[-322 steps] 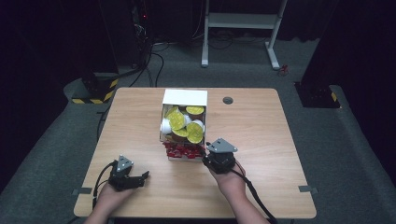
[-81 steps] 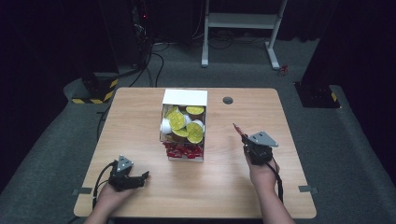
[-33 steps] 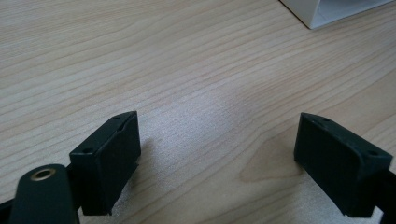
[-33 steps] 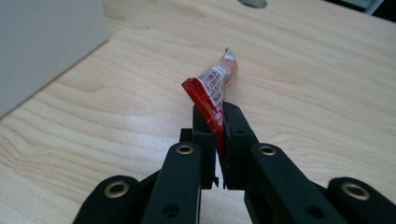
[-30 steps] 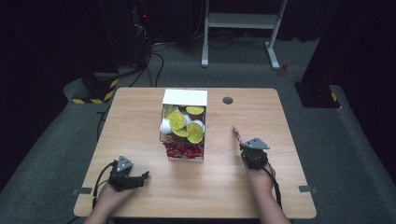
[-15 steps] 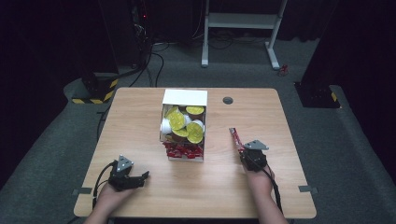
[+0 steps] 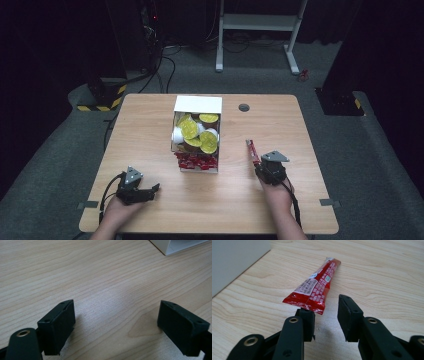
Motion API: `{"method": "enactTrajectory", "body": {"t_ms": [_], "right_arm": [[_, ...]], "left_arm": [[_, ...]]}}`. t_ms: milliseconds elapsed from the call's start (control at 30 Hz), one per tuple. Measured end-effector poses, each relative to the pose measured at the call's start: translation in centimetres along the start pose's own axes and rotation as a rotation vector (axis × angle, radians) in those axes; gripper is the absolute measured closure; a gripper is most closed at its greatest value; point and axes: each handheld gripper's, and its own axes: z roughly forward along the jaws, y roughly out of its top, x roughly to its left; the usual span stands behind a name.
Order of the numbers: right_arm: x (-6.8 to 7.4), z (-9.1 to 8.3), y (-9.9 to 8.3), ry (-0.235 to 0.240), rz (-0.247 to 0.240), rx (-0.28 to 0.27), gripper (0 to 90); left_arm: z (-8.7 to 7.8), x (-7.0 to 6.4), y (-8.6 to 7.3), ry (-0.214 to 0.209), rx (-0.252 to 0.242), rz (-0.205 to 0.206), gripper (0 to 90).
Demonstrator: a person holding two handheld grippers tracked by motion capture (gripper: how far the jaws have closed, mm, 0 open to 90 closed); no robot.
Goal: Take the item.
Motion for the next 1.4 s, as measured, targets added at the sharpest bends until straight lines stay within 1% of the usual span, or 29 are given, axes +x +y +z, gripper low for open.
{"method": "enactTrajectory", "body": {"t_ms": [33, 100, 133, 167, 267, 333, 433, 500, 533, 567, 600, 667, 700, 733, 833, 900, 1033, 1133, 1233, 1300, 1400], "right_arm": [[0.0, -0.3, 0.0, 0.001, 0.010, -0.002, 65.7], [0.0, -0.5, -0.1, -0.001, 0.001, -0.012, 65.2], [0.0, -0.7, -0.2, -0.003, 0.012, -0.009, 64.7], [-0.1, -0.8, -0.2, -0.003, 0.003, -0.015, 64.5], [-0.2, -1.3, -0.3, -0.001, 0.015, -0.019, 63.4], [-0.3, -1.6, -0.4, -0.002, 0.011, -0.026, 62.4], [-0.3, -2.1, -0.5, -0.001, 0.017, -0.034, 60.9], [-0.4, -2.4, -0.7, -0.009, 0.011, -0.030, 59.3], [-0.5, -2.5, -0.9, -0.017, 0.016, -0.019, 59.1], [-0.6, -2.6, -1.0, -0.030, 0.011, -0.006, 58.9], [-0.9, -2.5, -1.2, -0.033, 0.013, 0.018, 58.1], [-1.7, -2.2, -1.5, -0.010, 0.040, 0.087, 55.2], [-1.9, -2.4, -1.7, -0.013, 0.046, 0.093, 55.3], [-2.1, -2.7, -2.0, -0.017, 0.040, 0.076, 55.3], [-2.6, -4.0, -2.9, -0.015, 0.062, 0.042, 54.5], [-3.0, -4.8, -3.5, -0.018, 0.083, 0.035, 54.2], [-3.8, -6.4, -4.5, -0.029, 0.099, 0.011, 53.9], [-4.2, -7.3, -5.3, -0.034, 0.106, 0.006, 53.3], [-4.7, -7.8, -6.1, -0.041, 0.115, 0.014, 52.8], [-5.2, -7.8, -6.7, -0.049, 0.119, 0.018, 51.0], [-6.0, -7.5, -7.6, -0.061, 0.133, 0.049, 45.2]], "left_arm": [[0.0, 0.0, 0.0, -0.002, -0.001, -0.004, 15.2], [0.0, 0.0, 0.0, 0.000, 0.000, 0.000, 15.2], [0.0, 0.0, 0.0, -0.001, 0.000, -0.004, 15.2], [0.0, 0.0, 0.0, -0.001, 0.000, -0.004, 15.2], [0.0, 0.0, 0.0, 0.000, 0.000, -0.002, 15.2], [0.0, 0.0, 0.0, 0.000, -0.001, -0.003, 15.2], [0.0, 0.0, 0.0, 0.001, 0.000, -0.002, 15.3], [0.0, 0.0, 0.0, 0.001, 0.000, -0.003, 15.3], [0.0, 0.0, 0.0, 0.001, 0.000, -0.003, 15.3], [0.0, 0.0, 0.0, 0.001, 0.000, -0.003, 15.2], [0.0, 0.0, 0.0, 0.001, 0.000, -0.003, 15.2], [0.0, 0.0, 0.0, 0.000, -0.001, -0.003, 15.2], [0.0, 0.0, 0.0, 0.000, 0.000, -0.003, 15.2], [0.0, 0.0, 0.0, 0.000, -0.001, -0.003, 15.2], [0.0, 0.0, 0.0, 0.000, 0.000, -0.002, 15.3], [0.0, 0.0, 0.0, -0.001, -0.001, -0.003, 15.3], [0.0, -0.1, 0.0, 0.002, 0.001, -0.004, 15.3], [0.0, -0.1, 0.0, 0.003, 0.001, -0.004, 15.3], [0.0, -0.1, 0.0, 0.003, 0.001, -0.004, 15.3], [0.0, -0.1, 0.0, 0.003, 0.001, -0.004, 15.4], [0.0, -0.1, 0.0, 0.003, 0.001, -0.004, 15.3]]}}
